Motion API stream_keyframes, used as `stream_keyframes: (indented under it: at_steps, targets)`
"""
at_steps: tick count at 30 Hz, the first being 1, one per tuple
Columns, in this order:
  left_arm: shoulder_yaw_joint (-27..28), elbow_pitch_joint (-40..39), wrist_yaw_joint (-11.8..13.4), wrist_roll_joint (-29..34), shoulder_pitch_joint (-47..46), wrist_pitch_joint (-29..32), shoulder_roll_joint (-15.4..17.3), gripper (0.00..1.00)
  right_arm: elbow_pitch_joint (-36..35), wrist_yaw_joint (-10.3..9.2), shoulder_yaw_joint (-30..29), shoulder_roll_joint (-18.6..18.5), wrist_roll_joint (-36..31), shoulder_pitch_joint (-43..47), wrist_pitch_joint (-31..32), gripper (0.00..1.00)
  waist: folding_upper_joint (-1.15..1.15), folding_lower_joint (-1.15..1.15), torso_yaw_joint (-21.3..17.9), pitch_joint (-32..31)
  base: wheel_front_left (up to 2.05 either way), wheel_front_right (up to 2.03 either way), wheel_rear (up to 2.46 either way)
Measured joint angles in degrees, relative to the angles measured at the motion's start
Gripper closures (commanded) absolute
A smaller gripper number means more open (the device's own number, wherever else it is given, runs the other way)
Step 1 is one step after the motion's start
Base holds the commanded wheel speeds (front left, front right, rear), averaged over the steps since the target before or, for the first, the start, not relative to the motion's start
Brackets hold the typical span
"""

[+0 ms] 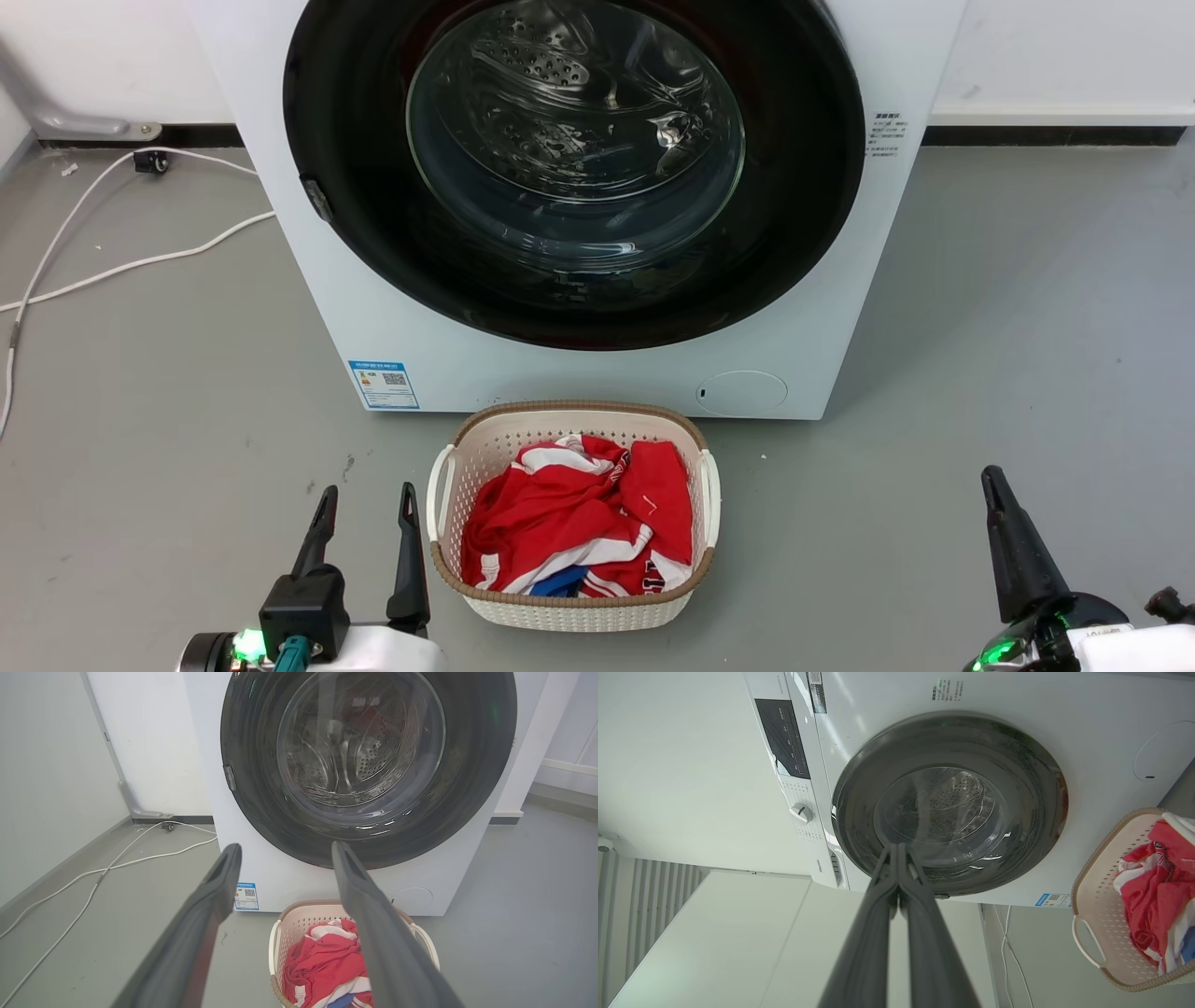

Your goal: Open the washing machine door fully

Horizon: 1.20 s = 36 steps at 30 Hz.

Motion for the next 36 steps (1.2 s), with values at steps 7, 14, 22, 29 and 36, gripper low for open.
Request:
stream_keyframes:
  at_steps: [7, 14, 22, 29, 36]
  targets:
    - [0.03, 0.02, 0.25, 0.0, -0.02, -0.01, 0.0, 0.0, 0.49, 0.01, -0.57, 0.54, -0.34, 0.52, 1.92, 1.0, 0.0, 0.0, 0.06, 0.04, 0.0, 0.0, 0.0]
    - [0.05, -0.16, 0.33, 0.05, -0.05, -0.01, 0.0, 0.0, 0.97, 0.0, -1.44, 1.21, -1.24, 0.43, 2.07, 1.0, 0.0, 0.0, 0.06, 0.33, 0.0, 0.0, 0.0]
    - [-0.14, -0.99, 0.59, 0.6, -0.38, -0.01, 0.0, 0.0, 2.77, 0.0, -4.99, 0.9, -1.45, -3.59, 2.1, 1.0, 0.0, 0.0, -0.12, 1.24, 0.0, 0.0, 0.0]
    - [-0.26, -2.02, 0.73, 1.33, -2.75, -0.01, 0.0, 0.0, 6.47, 0.0, -10.14, -2.26, -0.58, -12.62, 3.27, 1.0, 0.0, 0.0, 0.41, 4.02, 0.0, 0.0, 0.0]
    - [-0.24, -3.22, 0.51, 2.05, -6.46, -0.01, 0.0, 0.0, 11.98, 0.0, -13.81, -6.04, 0.93, -23.92, 6.39, 1.0, 0.0, 0.0, 1.44, 8.65, 0.0, 0.0, 0.0]
